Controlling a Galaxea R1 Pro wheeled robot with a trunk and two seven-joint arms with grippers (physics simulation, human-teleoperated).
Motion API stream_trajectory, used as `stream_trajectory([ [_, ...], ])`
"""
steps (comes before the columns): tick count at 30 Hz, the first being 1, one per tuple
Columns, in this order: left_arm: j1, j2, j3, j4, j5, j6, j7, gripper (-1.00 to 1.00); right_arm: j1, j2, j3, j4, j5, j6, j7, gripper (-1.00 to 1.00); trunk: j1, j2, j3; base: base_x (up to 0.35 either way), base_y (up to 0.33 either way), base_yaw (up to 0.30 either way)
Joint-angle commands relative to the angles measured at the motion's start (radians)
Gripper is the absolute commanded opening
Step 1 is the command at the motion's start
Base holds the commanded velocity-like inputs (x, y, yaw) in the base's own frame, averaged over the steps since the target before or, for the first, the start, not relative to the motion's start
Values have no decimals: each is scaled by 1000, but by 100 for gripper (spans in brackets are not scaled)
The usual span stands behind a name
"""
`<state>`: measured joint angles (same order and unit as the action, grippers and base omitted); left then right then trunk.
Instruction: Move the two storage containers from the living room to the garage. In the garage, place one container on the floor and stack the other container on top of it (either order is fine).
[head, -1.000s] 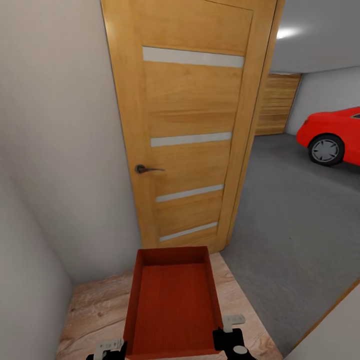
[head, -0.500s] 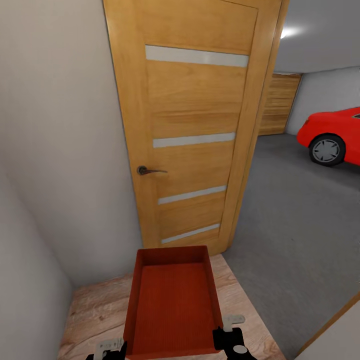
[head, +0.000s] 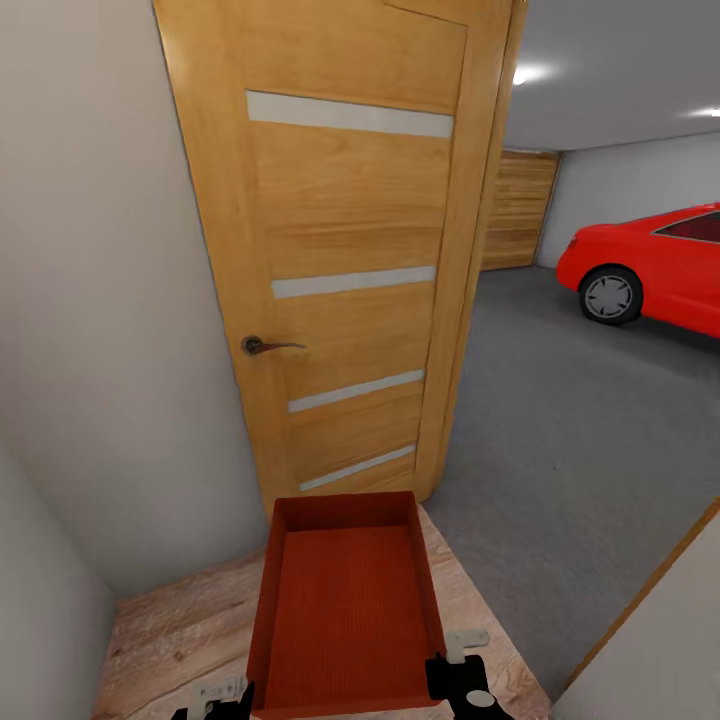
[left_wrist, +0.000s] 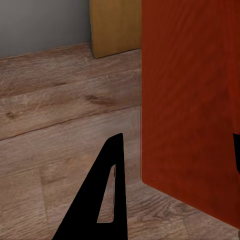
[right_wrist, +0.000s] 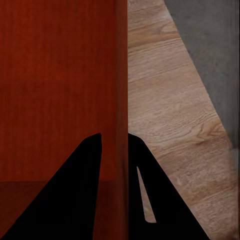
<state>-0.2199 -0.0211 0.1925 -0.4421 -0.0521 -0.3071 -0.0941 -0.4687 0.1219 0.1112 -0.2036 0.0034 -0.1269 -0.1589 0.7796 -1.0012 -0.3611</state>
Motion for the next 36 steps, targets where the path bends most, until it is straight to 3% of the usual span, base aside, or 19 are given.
stream_trajectory([
  [1, 1, 13, 18, 1, 0, 0, 1, -100, -2, -1, -49, -3, 3, -4, -10, -100, 0, -1, -1, 0, 0, -212],
  [16, 1, 13, 18, 1, 0, 0, 1, -100, -2, -1, -49, -3, 3, -4, -10, -100, 0, -1, 0, 148, 151, -32],
  [36, 1, 13, 18, 1, 0, -1, 1, -100, -2, -1, -50, -3, 3, -4, -10, -100, 0, -1, 0, 12, 9, -67],
])
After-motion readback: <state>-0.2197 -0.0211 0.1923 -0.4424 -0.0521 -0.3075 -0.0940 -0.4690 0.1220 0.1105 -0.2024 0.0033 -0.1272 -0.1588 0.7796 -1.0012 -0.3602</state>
